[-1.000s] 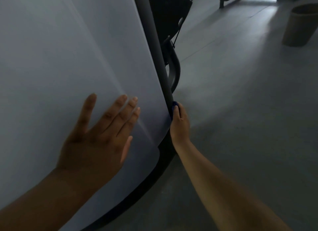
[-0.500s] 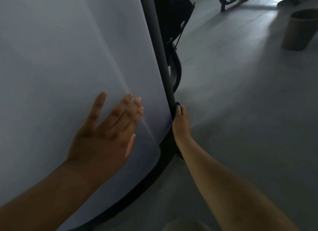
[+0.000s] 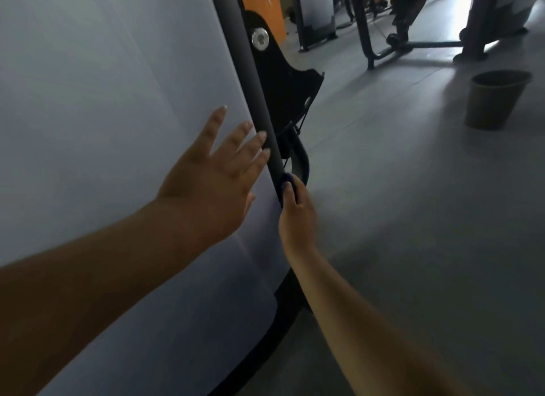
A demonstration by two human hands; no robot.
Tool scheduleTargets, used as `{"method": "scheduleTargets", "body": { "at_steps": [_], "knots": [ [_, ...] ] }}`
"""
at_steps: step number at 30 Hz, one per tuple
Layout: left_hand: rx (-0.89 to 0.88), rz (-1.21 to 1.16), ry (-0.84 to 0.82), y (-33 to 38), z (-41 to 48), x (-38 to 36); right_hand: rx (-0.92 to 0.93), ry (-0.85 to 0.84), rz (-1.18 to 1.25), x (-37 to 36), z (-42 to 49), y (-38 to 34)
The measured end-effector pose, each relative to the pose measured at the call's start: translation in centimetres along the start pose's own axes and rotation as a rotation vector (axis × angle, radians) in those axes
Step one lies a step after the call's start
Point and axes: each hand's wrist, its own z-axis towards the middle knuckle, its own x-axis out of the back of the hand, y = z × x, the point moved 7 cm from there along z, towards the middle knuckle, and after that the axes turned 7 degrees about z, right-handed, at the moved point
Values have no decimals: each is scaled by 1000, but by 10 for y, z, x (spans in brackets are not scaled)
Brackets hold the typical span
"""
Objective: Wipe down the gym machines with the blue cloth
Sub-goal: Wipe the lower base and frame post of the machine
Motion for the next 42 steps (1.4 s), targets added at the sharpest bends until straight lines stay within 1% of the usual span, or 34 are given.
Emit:
{"method": "scheduleTargets", "body": {
  "at_steps": [3, 7, 11, 13, 16, 18, 21, 23, 25, 26, 28, 30, 31, 33, 34, 36, 39, 42],
  "knots": [
    [-37, 36, -44, 6, -1, -5, 80, -33, 15, -13, 2, -16],
    [-49, -8, -68, 5, -2, -2, 27, 52, -23, -12, 4, -18],
    [-51, 5, -45, 8, 0, -2, 91, -37, 53, -31, 3, -64],
    [-59, 7, -37, 10, 0, -2, 114, -51, 51, -30, 1, -64],
    [-56, 4, -40, 9, 1, -3, 62, -33, -20, -23, 5, -51],
    [-71, -7, -38, 10, 2, -3, 36, -47, 11, -28, 14, -62],
    [-71, 6, 1, 10, 1, -1, 119, -113, 86, -51, 31, -112],
    [-72, -4, -8, 7, 2, 1, 153, -164, 57, -61, 40, -135],
    [-71, -37, -40, 3, 1, 3, 201, -168, -1, -58, 37, -137],
    [-70, -53, -60, 1, 1, 5, 215, -145, -21, -51, 35, -127],
    [-68, -82, -101, -9, 0, 7, 162, -105, -22, -40, 24, -102],
    [-24, -116, -93, -33, -2, 11, 125, -84, -30, -35, 23, -93],
    [14, -121, -61, -51, -4, 15, 138, -85, -27, -38, 26, -100],
    [87, -81, 16, -88, -5, 22, 220, -110, -4, -52, 31, -130],
    [107, -45, 24, -105, -5, 23, 265, -131, 21, -61, 33, -148],
    [111, 10, -19, -128, -4, 21, 333, -158, 74, -77, 31, -173],
    [85, 20, -40, -135, -3, 20, 379, -135, 29, -77, 23, -168],
    [75, -8, -28, -129, -2, 19, 320, -64, -68, -60, 24, -134]
  ]
}}
